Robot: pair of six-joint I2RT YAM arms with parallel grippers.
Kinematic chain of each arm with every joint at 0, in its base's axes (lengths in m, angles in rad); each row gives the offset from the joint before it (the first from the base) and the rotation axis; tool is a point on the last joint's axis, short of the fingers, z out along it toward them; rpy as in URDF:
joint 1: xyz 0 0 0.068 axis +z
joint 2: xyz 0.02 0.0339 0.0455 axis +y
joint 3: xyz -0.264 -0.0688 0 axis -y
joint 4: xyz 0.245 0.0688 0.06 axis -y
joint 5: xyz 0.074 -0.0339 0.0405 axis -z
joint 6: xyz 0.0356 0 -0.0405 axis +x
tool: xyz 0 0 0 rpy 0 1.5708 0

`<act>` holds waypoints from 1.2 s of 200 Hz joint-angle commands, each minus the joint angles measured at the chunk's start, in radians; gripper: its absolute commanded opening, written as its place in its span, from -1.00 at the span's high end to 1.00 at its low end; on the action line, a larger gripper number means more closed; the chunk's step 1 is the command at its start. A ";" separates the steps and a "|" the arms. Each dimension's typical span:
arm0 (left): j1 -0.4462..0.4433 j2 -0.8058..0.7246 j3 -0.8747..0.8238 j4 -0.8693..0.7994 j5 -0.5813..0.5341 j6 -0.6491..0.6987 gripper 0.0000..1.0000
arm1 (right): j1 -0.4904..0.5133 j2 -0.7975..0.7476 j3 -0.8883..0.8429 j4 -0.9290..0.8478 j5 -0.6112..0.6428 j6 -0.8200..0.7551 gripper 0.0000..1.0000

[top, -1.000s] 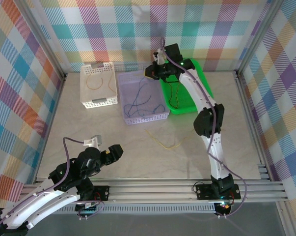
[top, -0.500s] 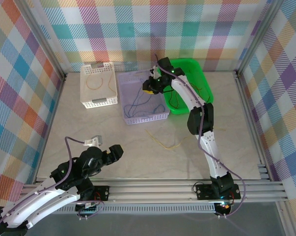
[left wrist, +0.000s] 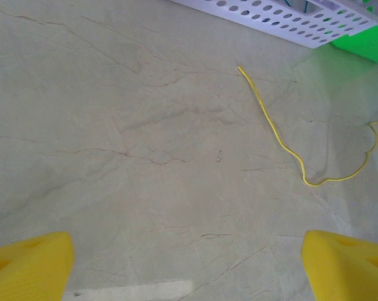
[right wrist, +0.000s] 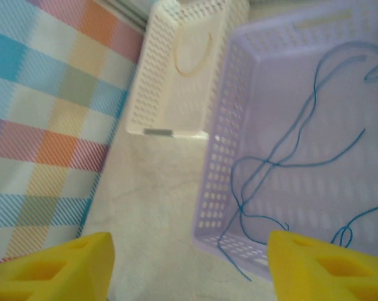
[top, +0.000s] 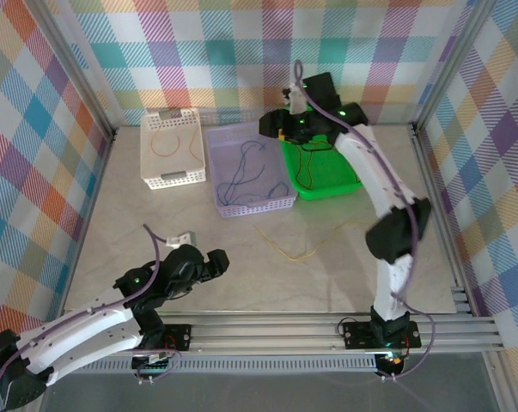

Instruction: Untangle the cables

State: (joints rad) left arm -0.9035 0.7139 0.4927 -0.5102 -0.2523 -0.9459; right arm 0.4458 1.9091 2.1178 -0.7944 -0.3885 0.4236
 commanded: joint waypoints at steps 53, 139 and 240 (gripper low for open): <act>-0.055 0.525 0.372 0.138 0.037 0.228 -0.87 | -0.002 -0.717 -0.775 0.290 0.316 -0.025 -0.72; -0.057 1.057 0.768 0.200 0.227 0.441 -0.87 | -0.013 -1.305 -1.024 0.040 0.608 -0.019 -0.99; -0.099 1.445 1.149 0.017 0.225 0.576 -0.59 | -0.012 -1.495 -0.960 -0.133 0.695 -0.097 -0.99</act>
State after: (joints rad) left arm -0.9897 2.1193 1.5879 -0.4210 -0.0341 -0.4171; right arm 0.4381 0.4408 1.1233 -0.8890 0.2775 0.3569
